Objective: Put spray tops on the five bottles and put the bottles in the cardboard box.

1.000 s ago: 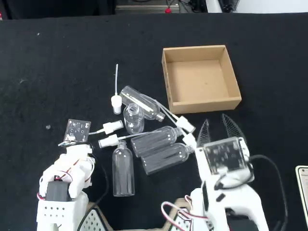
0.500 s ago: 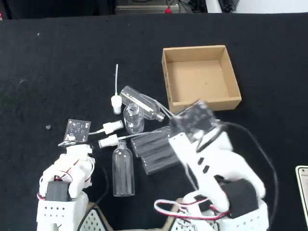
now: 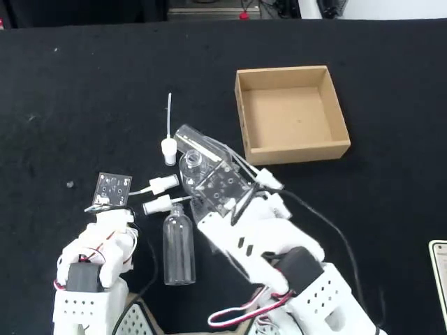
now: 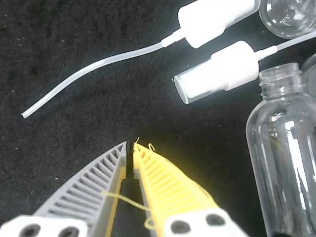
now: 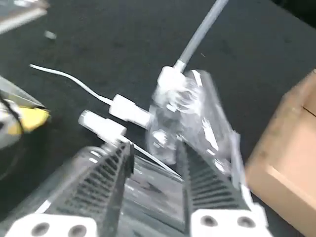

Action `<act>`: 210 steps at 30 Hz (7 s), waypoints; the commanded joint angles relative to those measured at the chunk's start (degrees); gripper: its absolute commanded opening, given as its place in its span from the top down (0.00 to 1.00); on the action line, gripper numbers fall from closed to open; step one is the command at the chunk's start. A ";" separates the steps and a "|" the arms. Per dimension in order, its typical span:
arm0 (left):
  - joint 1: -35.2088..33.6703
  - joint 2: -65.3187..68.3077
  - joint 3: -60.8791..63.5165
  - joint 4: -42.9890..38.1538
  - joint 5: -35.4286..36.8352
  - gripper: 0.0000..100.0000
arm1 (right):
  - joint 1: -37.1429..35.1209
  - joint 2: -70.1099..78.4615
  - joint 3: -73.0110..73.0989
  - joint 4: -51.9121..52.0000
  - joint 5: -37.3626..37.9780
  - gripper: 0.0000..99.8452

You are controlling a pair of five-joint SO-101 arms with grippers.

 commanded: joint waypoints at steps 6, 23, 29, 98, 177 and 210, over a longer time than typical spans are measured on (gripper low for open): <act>0.57 -0.18 1.19 0.09 0.53 0.97 | -1.14 0.13 6.46 -12.57 -3.87 0.72; 0.57 -0.18 1.19 0.09 0.53 0.97 | 2.37 13.32 -2.77 -17.58 -4.75 0.72; 0.66 -0.18 1.19 0.09 0.53 0.97 | 2.29 22.81 -6.37 -17.93 -4.75 0.73; 0.57 -0.18 1.19 0.09 0.53 0.97 | 5.54 27.38 3.12 -44.48 2.11 0.98; -15.16 13.01 -38.55 -7.82 -7.82 0.85 | 47.21 -4.97 -8.48 16.44 5.45 0.99; 8.92 71.74 -56.66 -37.71 9.67 0.71 | 46.68 -29.76 13.85 15.21 0.53 0.99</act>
